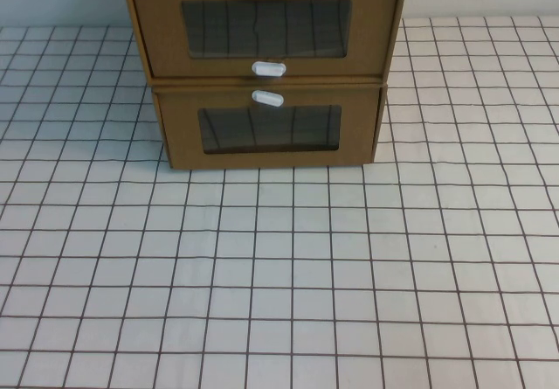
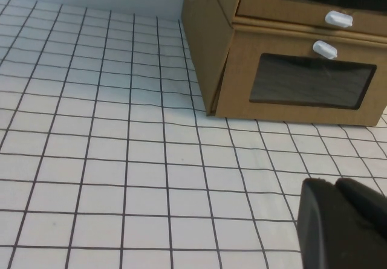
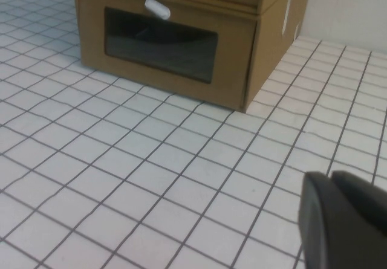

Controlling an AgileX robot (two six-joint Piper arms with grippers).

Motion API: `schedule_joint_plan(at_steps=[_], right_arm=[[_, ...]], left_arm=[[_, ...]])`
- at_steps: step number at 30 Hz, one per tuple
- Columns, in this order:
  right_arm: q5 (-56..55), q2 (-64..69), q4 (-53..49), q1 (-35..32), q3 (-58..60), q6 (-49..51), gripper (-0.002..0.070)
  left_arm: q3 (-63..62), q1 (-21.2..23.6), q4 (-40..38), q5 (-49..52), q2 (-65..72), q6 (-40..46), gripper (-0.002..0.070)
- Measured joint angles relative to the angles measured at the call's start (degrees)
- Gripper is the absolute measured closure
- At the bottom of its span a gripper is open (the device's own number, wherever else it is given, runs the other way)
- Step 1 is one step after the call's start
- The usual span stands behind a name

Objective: Close the shoe box

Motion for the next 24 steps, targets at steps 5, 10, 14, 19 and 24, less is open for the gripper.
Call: schedule_joint_plan(at_steps=[5, 10, 14, 19, 24], right_arm=[[-1.4, 0.0, 1.3, 0.0, 2.5, 0.0, 0.0689], [-2.4, 0.0, 1.4, 0.0, 4.4, 0.0, 0.0689], [-2.6, 0.0, 1.5, 0.0, 4.4, 0.0, 0.0689], [-2.6, 0.0, 1.5, 0.0, 4.4, 0.0, 0.0689], [-2.6, 0.0, 1.5, 0.0, 4.4, 0.0, 0.0689]], left_arm=[[0.1, 1.0, 0.1, 0.0, -0.3, 0.0, 0.068], [0.1, 1.3, 0.1, 0.0, -0.4, 0.0, 0.068], [0.1, 1.3, 0.1, 0.0, -0.4, 0.0, 0.068], [0.1, 1.3, 0.1, 0.0, -0.4, 0.0, 0.068], [0.1, 1.3, 0.1, 0.0, -0.4, 0.0, 0.068]])
